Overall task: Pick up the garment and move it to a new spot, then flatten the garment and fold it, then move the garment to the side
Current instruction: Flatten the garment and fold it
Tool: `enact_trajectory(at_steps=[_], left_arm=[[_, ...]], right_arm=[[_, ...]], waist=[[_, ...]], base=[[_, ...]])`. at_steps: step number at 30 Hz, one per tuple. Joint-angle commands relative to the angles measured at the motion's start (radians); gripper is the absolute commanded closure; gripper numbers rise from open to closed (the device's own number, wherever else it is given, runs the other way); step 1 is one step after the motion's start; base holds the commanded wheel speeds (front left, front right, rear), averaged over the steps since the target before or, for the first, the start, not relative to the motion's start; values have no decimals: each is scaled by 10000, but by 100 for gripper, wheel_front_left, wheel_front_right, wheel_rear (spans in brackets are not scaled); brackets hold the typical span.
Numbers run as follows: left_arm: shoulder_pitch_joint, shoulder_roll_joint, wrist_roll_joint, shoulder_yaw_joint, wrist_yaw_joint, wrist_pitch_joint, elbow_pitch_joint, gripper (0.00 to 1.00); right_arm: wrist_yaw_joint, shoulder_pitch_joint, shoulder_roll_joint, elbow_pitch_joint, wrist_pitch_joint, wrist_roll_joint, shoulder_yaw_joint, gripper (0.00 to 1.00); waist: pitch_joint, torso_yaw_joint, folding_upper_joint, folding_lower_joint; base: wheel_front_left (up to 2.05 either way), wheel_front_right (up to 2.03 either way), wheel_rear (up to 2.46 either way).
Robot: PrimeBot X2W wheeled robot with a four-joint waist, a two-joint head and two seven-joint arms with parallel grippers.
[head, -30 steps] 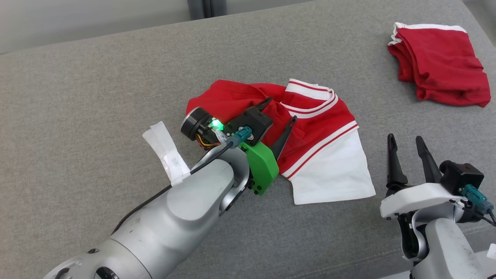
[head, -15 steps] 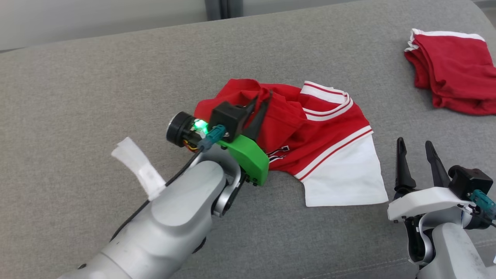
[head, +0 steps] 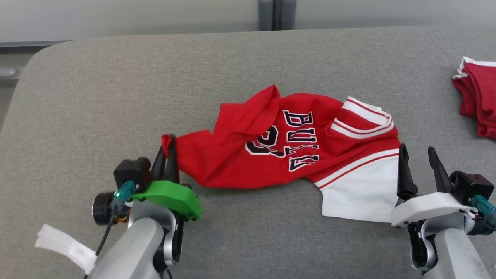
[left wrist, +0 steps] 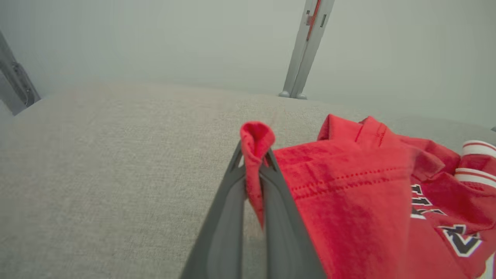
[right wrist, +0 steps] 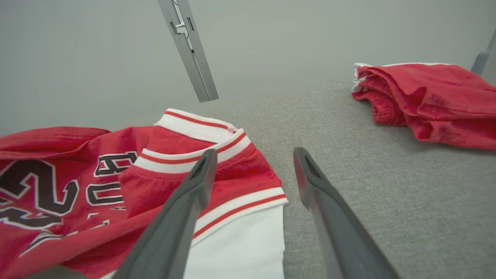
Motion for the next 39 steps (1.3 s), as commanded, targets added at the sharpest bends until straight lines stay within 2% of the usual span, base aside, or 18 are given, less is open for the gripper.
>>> enact_trajectory(at_steps=[1, 8, 13, 15, 16, 17, 24, 26, 30, 36, 39], left_arm=[[321, 41, -98, 204, 127, -29, 61, 100], [1206, -283, -410, 582, 566, -28, 681, 100], [1568, -490, -640, 668, 521, -29, 1159, 99], [1678, -518, -676, 709, 570, -29, 1346, 59], [1732, -526, -670, 689, 622, -27, 1427, 27], [1780, -527, -688, 706, 652, -27, 1522, 0], [1964, -188, -414, 1097, 602, -28, 1529, 0], [1888, -30, -183, 1184, 431, -28, 1228, 0], [1342, 114, 503, 601, -157, 37, 650, 0], [97, -341, 1427, -1123, -1189, 1313, 622, 0], [-419, -567, 1501, -1471, -1494, 1811, 975, 0]], right_arm=[[-16, 153, -32, -39, 41, -90, -23, 0], [-16, 211, -33, -56, 97, -166, -41, 0], [-16, 252, -32, -16, 118, -164, 14, 0], [-16, 278, -32, 13, 116, -147, 24, 0], [-16, 295, -32, 27, 114, -143, 28, 0], [-16, 316, -32, 44, 112, -134, 28, 0], [-16, 351, -32, 65, 75, -55, 19, 0], [-16, 333, -33, 48, 70, -47, 39, 0], [-16, 253, -33, 13, 80, -92, 69, 0], [-16, 106, -30, -72, 166, -121, 161, 0], [-16, -16, -32, -84, 169, -51, 262, 0]], waist=[[-190, 337, 0, 0], [-273, 510, 0, 0], [-348, 498, 0, 0], [-390, 484, 0, 0], [-409, 478, 0, 0], [-429, 471, 0, 0], [-523, 400, 0, 0], [-518, 339, 0, 0], [-465, 121, 0, 0], [-251, -318, 0, 0], [-98, -606, 0, 0]], base=[[0, 0, 0], [0, 0, 0], [0, 0, 0], [0, 0, 0], [0, 0, 0], [0, 0, 0], [0, 0, 0], [0, 0, 0], [0, 0, 0], [0, 0, 0], [0, 0, 0]])
